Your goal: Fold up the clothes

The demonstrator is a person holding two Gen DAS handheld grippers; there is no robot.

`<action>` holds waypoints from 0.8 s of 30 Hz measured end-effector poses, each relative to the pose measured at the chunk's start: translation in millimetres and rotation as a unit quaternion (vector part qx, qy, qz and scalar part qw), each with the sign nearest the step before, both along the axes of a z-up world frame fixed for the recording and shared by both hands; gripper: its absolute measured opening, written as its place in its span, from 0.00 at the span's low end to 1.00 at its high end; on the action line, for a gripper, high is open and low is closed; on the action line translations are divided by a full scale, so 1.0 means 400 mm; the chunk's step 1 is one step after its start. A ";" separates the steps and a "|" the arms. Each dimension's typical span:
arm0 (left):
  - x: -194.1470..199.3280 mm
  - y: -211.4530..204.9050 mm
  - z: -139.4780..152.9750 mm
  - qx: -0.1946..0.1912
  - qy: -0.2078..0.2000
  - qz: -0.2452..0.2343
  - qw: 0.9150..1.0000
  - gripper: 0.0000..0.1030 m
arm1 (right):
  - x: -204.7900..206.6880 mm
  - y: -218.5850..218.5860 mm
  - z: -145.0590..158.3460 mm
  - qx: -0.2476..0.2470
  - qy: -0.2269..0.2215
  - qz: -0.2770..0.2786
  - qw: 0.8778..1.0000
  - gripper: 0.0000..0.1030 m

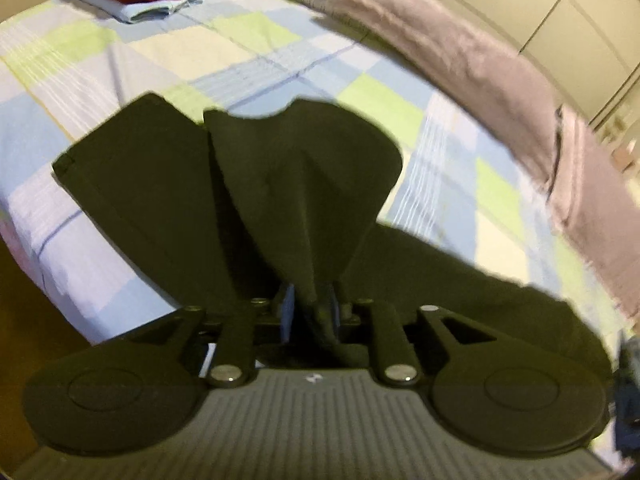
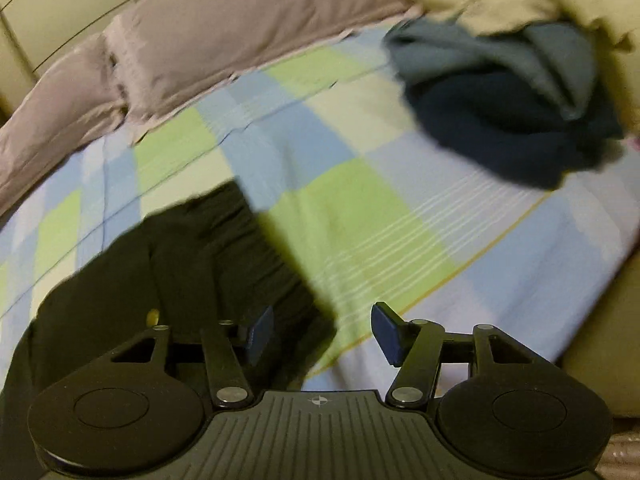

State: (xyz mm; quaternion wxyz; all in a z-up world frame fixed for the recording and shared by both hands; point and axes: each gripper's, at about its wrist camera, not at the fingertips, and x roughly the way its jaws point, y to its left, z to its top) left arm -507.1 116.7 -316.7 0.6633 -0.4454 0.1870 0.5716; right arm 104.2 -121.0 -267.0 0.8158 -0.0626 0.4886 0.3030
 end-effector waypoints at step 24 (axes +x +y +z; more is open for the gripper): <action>-0.286 0.076 -0.098 -0.001 -0.026 0.188 0.982 0.01 | -0.171 0.249 -0.074 -0.031 0.045 0.026 0.998 0.56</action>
